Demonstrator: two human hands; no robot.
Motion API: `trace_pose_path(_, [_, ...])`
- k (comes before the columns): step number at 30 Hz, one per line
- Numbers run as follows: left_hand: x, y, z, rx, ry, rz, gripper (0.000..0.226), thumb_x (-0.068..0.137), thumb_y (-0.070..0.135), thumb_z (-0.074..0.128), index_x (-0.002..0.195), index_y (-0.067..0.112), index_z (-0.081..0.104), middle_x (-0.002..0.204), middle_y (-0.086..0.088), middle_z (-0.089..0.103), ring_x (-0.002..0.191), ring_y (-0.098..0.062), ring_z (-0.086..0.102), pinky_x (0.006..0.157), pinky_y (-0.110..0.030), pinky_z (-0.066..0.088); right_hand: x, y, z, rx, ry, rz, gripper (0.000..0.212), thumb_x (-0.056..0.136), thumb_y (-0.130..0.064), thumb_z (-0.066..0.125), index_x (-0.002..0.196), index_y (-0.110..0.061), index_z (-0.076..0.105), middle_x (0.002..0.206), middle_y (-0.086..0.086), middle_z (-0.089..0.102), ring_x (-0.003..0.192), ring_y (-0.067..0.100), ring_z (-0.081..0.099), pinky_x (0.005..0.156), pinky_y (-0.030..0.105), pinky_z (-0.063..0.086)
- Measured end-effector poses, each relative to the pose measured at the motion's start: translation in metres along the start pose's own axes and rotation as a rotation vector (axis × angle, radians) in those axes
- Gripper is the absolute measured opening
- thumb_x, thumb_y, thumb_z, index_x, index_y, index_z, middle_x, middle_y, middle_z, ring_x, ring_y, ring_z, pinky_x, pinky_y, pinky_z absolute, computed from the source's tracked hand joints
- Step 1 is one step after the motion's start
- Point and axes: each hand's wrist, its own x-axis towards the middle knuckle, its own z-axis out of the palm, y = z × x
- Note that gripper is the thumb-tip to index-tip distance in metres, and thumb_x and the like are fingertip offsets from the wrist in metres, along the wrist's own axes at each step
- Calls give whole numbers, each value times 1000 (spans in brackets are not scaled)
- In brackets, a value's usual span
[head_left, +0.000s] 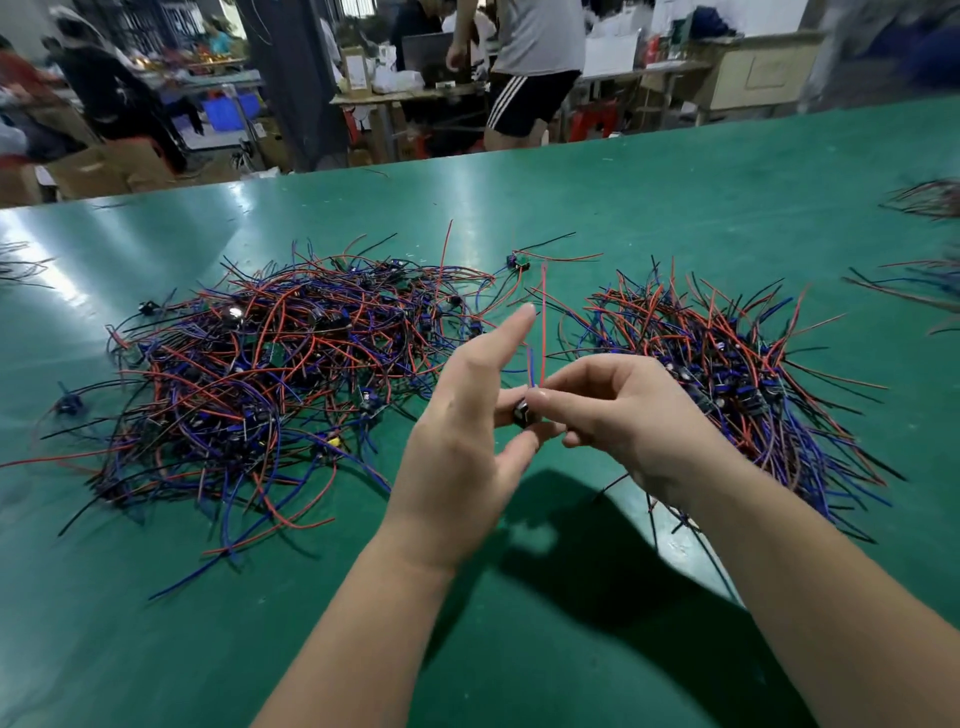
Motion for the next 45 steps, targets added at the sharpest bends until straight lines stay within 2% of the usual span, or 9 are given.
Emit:
trace_pose_path(5, [2, 2, -1, -43, 43, -37, 87, 73, -4, 76, 141, 30, 33, 140, 9, 41, 119, -1, 55, 97, -23, 48, 2, -5, -2, 278, -17, 105, 20, 75, 13, 63, 71, -7, 65, 65, 7, 68, 54, 11, 62, 50, 16, 49])
trace_pose_path(10, [4, 5, -6, 120, 62, -127, 63, 75, 23, 78, 130, 21, 47, 111, 6, 65, 102, -2, 62, 93, -23, 47, 1, -11, -1, 461, -36, 122, 22, 57, 1, 67, 76, -7, 64, 67, 8, 68, 55, 11, 63, 50, 15, 49])
trace_pose_path(14, [8, 7, -8, 200, 55, -50, 28, 78, 21, 74, 103, 11, 70, 95, 9, 68, 89, -4, 64, 85, -18, 48, 2, -11, -2, 484, -30, 138, 38, 56, 0, 69, 92, -9, 57, 70, 7, 70, 55, 11, 64, 49, 16, 49])
trace_pose_path(18, [6, 8, -6, 280, 56, -21, 24, 77, 24, 75, 99, 15, 72, 91, 8, 70, 84, -10, 65, 79, -42, 51, 2, -10, -2, 452, -28, 158, 28, 57, -7, 71, 81, -9, 56, 61, 3, 65, 50, 8, 60, 49, 15, 50])
trace_pose_path(23, [4, 10, -3, 337, 19, -19, 21, 74, 24, 77, 93, 18, 71, 86, 10, 69, 78, -13, 63, 76, -46, 49, 2, -7, -3, 395, -21, 150, 17, 55, -7, 72, 69, -4, 62, 61, 4, 66, 52, 9, 61, 50, 13, 50])
trace_pose_path(28, [3, 12, 1, 126, 28, -214, 26, 73, 16, 80, 96, 19, 69, 86, 14, 68, 75, 0, 60, 73, -16, 48, 1, -8, -5, 294, -27, 142, 5, 58, -10, 71, 61, -12, 74, 63, 4, 68, 55, 8, 61, 50, 14, 46])
trace_pose_path(34, [5, 12, 0, -56, -43, -439, 19, 70, 29, 74, 86, 32, 66, 80, 19, 68, 68, 2, 55, 63, -17, 45, 0, -8, -5, 187, 13, 145, 10, 57, -17, 73, 64, -12, 66, 63, 3, 68, 55, 10, 62, 47, 16, 46])
trace_pose_path(38, [10, 13, 0, -422, -118, -718, 7, 68, 24, 65, 68, 32, 66, 62, 17, 61, 59, 0, 48, 58, -18, 38, 0, -9, -5, 192, -32, 156, 7, 60, -18, 72, 61, -14, 66, 61, 4, 65, 50, 9, 58, 47, 17, 48])
trace_pose_path(45, [9, 12, -13, -824, -317, -691, 53, 45, -9, 37, 73, 11, 77, 80, -1, 72, 84, -11, 67, 79, -19, 52, 5, -12, -11, 373, 160, 155, 6, 59, -13, 71, 63, -12, 67, 60, 3, 63, 53, 11, 52, 45, 16, 47])
